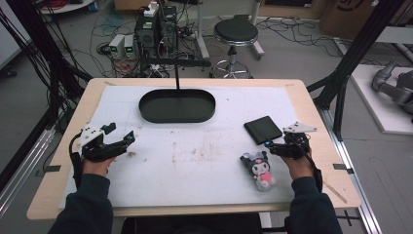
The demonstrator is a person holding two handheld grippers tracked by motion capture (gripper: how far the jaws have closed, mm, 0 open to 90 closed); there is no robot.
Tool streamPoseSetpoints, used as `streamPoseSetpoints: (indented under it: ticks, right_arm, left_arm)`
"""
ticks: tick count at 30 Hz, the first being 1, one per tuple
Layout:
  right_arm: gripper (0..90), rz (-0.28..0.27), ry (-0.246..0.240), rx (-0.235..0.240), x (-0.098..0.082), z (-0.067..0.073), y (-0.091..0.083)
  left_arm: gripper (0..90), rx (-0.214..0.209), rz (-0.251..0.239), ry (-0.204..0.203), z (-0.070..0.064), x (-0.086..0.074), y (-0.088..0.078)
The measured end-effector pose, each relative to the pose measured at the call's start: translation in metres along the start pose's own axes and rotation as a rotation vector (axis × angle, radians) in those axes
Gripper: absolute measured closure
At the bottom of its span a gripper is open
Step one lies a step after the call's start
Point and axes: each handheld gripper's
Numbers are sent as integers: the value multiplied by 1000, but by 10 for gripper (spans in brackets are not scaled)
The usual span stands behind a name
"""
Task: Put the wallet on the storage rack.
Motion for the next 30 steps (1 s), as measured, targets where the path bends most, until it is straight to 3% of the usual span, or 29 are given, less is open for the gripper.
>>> streamPoseSetpoints:
  ticks: [1, 3, 12, 13, 18, 22, 24, 30]
  right_arm:
    - [209, 0, 0, 0, 0, 0, 0]
    - [303, 12, -58, 25, 6, 10, 11]
    - [307, 52, -148, 32, 24, 32, 38]
    - [308, 67, -175, 27, 26, 37, 44]
    - [350, 108, -223, -13, 25, 45, 55]
    - [491, 105, -225, -19, 25, 43, 54]
    - [520, 105, -230, -17, 25, 44, 53]
    - [784, 68, -311, -40, 27, 53, 46]
  left_arm:
    - [206, 0, 1, 2, 0, 0, 0]
    - [207, -2, 1, -4, 1, 0, 1]
    - [208, -4, 13, -14, 5, -2, 4]
    - [207, -4, 13, -16, 5, -2, 4]
    - [208, -5, 16, -15, 5, -2, 4]
    - [208, -2, 16, -16, 6, -3, 3]
    - [208, -3, 15, -16, 6, -3, 3]
    - [213, 0, 18, -19, 6, -3, 3]
Point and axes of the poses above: each handheld gripper's, and its own axes: y roughly forward along the jaws, x roughly out of its top, z roughly to its left, and after that the axes turned 15 degrees about -x, right-handed
